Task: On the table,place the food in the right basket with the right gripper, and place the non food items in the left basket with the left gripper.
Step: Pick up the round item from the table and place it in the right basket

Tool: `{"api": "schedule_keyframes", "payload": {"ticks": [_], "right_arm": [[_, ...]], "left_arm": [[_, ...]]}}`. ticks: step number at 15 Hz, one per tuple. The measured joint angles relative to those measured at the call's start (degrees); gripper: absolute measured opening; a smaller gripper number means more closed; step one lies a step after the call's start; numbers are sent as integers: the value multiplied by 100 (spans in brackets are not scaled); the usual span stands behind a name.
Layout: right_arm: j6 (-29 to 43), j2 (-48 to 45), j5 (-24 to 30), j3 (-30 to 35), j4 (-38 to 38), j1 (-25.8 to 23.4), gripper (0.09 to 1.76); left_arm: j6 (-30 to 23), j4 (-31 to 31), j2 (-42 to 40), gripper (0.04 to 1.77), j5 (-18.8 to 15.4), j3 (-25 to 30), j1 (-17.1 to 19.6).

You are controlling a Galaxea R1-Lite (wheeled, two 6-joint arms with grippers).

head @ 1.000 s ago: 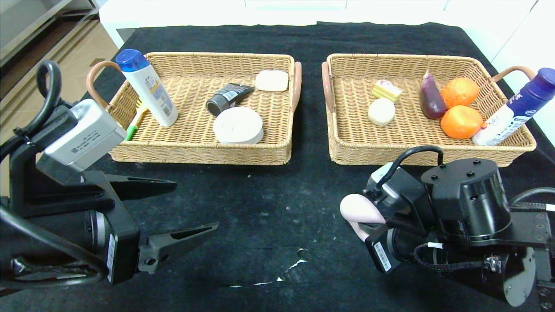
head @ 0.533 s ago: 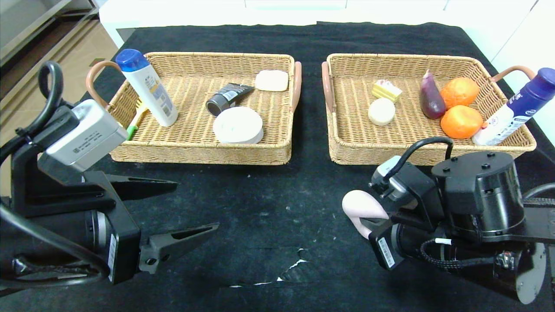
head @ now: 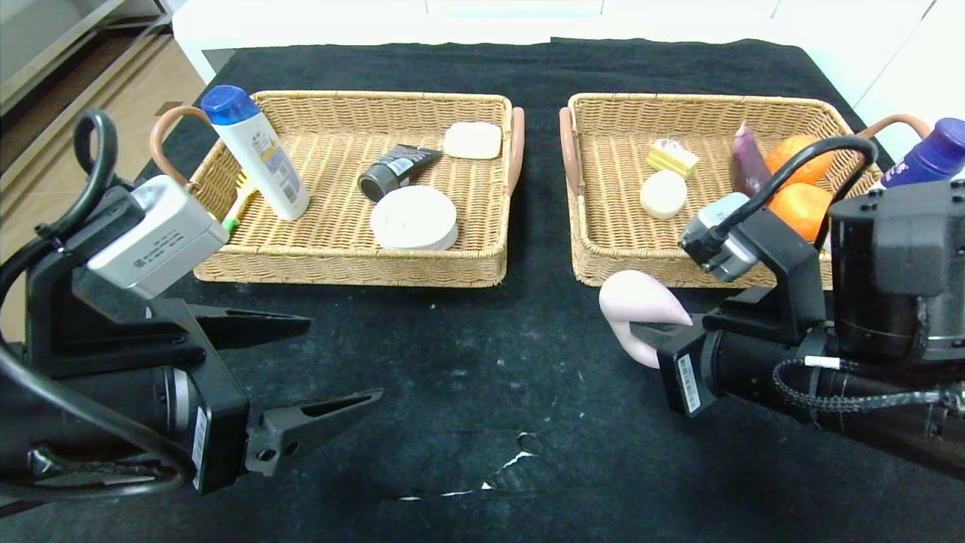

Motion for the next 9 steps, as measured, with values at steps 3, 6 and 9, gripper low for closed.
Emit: {"api": "schedule_keyframes", "payload": {"ticks": [3, 6, 9], "right_arm": [[-15, -24, 0, -418, 238, -37, 18], [-59, -16, -1, -1003, 621, -146, 18], [-196, 67, 117, -1651, 872, -428, 18]], "left_arm": [[-1, 0, 4, 172, 0, 0, 0], [-1, 0, 12, 172, 2, 0, 2], [-1, 5, 15, 172, 0, 0, 2]]}}
